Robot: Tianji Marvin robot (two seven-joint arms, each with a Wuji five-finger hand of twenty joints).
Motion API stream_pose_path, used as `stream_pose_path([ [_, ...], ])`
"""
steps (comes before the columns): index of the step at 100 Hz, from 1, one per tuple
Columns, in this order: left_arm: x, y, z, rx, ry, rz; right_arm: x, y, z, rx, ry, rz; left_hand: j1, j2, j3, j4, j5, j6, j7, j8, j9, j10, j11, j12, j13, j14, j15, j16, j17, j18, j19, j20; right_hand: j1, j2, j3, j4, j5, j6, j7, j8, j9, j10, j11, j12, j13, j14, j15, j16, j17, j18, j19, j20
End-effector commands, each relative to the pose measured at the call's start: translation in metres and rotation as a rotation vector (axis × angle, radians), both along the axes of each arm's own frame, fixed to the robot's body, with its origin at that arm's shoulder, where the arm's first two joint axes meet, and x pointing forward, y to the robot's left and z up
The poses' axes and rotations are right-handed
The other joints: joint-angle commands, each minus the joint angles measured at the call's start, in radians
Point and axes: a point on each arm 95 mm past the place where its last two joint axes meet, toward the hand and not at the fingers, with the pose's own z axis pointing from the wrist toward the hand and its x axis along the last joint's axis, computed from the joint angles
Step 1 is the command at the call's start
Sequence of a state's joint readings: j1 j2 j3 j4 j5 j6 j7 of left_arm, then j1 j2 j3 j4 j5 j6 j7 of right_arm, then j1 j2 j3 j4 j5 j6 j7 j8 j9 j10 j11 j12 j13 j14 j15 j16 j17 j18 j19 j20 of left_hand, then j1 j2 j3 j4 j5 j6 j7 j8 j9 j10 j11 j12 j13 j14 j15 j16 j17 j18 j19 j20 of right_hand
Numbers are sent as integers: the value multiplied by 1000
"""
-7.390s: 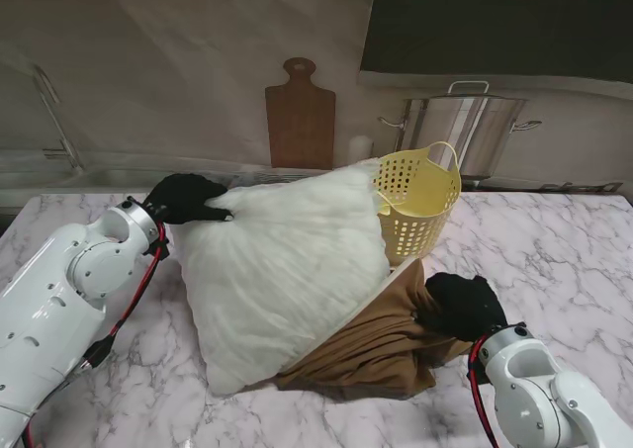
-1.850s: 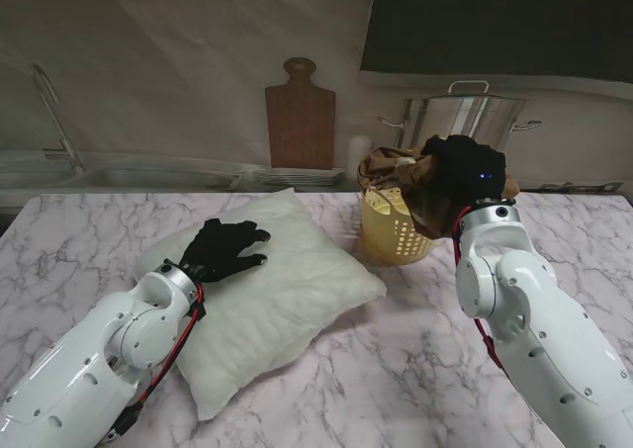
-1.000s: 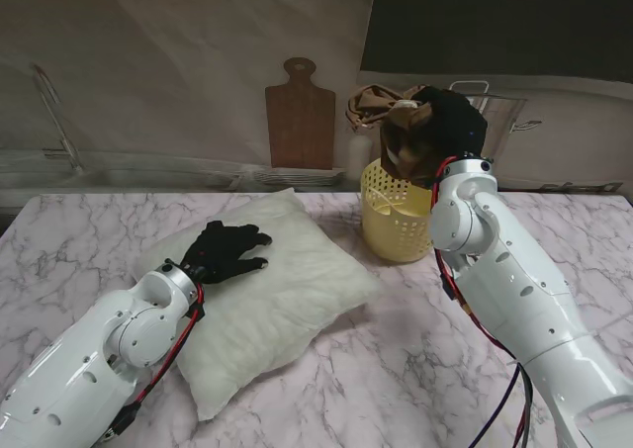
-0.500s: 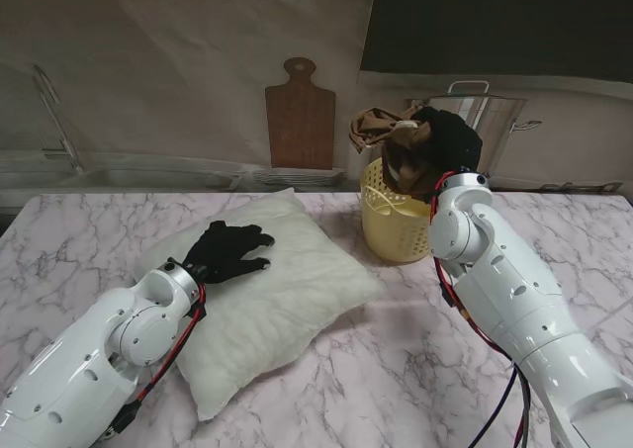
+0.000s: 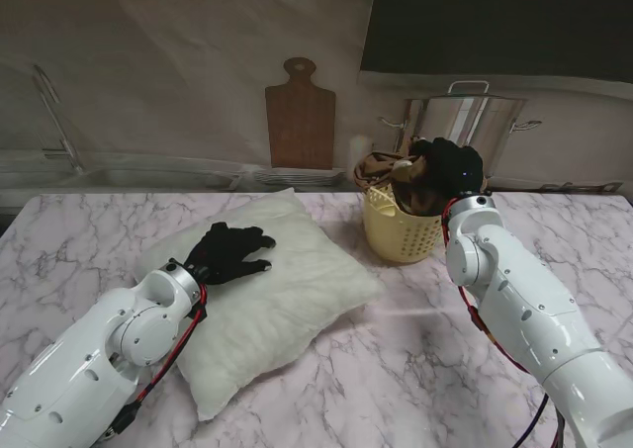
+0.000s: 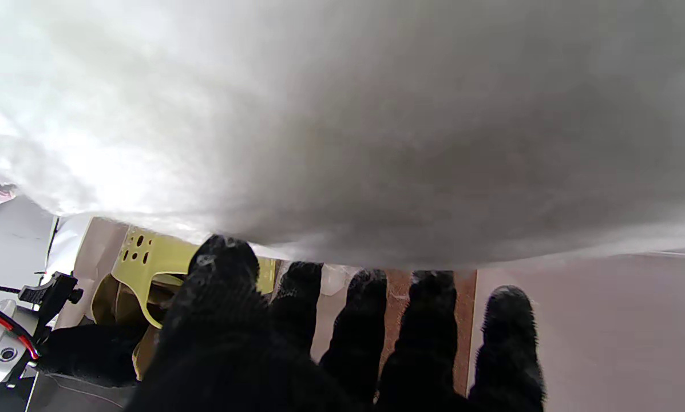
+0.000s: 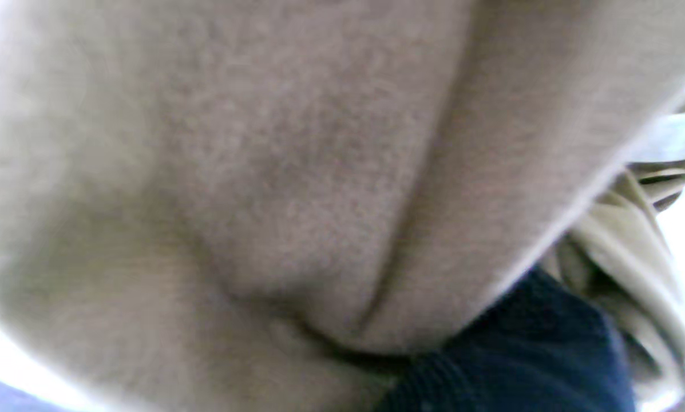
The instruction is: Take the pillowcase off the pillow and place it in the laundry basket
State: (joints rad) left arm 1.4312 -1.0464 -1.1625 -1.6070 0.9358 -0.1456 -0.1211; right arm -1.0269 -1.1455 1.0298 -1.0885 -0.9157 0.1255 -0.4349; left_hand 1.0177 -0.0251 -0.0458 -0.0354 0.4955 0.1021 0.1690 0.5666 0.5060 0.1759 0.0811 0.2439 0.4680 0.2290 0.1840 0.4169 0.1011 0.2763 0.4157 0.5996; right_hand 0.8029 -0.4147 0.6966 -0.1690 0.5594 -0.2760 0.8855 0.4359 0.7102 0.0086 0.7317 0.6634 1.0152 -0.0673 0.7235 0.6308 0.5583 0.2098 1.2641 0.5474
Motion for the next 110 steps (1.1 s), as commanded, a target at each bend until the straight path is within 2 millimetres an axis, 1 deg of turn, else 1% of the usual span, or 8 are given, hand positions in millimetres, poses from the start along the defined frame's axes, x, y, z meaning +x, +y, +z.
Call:
stream_pose_path([
  [1, 0, -2, 0, 8, 12, -8, 0, -1, -4, 1, 24, 13, 2, 62, 10, 7, 8, 0, -12, -15, -29, 3, -15, 11, -8, 1, -6, -7, -15, 21, 164, -1, -14, 63, -34, 31, -14, -20, 23, -32, -37, -12, -28, -27, -78, 22, -73, -36, -35, 4, 4, 12],
  [16, 0, -2, -1, 7, 11, -7, -1, 5, -8, -74, 58, 61, 1, 63, 10, 7, 7, -3, -13, -17, -28, 3, -15, 11, -8, -1, -6, -8, -15, 22, 164, 0, -111, 62, -55, 42, -59, 27, -58, -93, -105, -7, -73, -128, -185, 49, -204, -94, -121, 28, -53, 9],
  [32, 0, -2, -2, 8, 14, -3, 1, 13, -9, -78, 99, 100, 1, 64, 11, 8, 4, 0, -16, -20, -30, 3, -15, 11, -9, 0, -7, -8, -16, 20, 163, -1, -286, 154, -145, 115, -56, 111, -337, 8, -161, 22, -157, -218, -276, 89, -335, -163, -209, 64, -147, -1],
  [58, 1, -2, -1, 5, 9, -2, 1, 21, -3, -50, 145, 133, 3, 63, 11, 9, 0, 2, -18, -24, -31, 2, -16, 10, -7, 0, -6, -8, -14, 21, 163, -1, -312, 324, -434, 126, -131, 151, -518, -10, -216, 54, -325, -376, -403, 134, -503, -274, -329, 105, -300, -24],
  [86, 1, -2, -1, 3, 10, -5, -6, 23, 9, 1, 228, 165, -38, 64, 5, 12, -3, 5, -38, -68, -38, 3, -18, 9, -13, 0, -9, -10, -20, 26, 157, -3, -395, 411, -527, 124, -293, 244, -692, -91, -417, 108, -539, -516, -632, 180, -691, -444, -442, 60, -521, -165],
  [95, 2, -2, 0, -1, 7, -6, -7, 23, 13, -9, 236, 162, -47, 60, 6, 12, -8, 10, -37, -75, -40, 5, -18, 9, -14, 1, -10, -10, -20, 24, 156, -3, -425, 422, -543, 122, -312, 276, -720, -101, -441, 120, -580, -536, -666, 185, -702, -459, -471, 60, -555, -189],
  [104, 2, -2, 0, -4, 4, -5, -9, 23, 18, -23, 250, 157, -51, 56, 7, 12, -13, 11, -37, -80, -41, 5, -19, 8, -15, 0, -10, -10, -20, 26, 154, -3, -406, 350, -549, 114, -251, 360, -728, -108, -425, 205, -667, -582, -657, 210, -704, -472, -452, 59, -566, -197],
  [110, 2, -2, 0, -5, 3, -5, -10, 22, 20, -43, 249, 149, -54, 55, 8, 12, -14, 12, -36, -83, -41, 5, -18, 8, -14, 0, -9, -10, -19, 25, 153, -3, -283, 284, -508, 119, -272, 390, -748, -115, -384, 219, -729, -613, -628, 222, -694, -477, -415, 63, -546, -196],
])
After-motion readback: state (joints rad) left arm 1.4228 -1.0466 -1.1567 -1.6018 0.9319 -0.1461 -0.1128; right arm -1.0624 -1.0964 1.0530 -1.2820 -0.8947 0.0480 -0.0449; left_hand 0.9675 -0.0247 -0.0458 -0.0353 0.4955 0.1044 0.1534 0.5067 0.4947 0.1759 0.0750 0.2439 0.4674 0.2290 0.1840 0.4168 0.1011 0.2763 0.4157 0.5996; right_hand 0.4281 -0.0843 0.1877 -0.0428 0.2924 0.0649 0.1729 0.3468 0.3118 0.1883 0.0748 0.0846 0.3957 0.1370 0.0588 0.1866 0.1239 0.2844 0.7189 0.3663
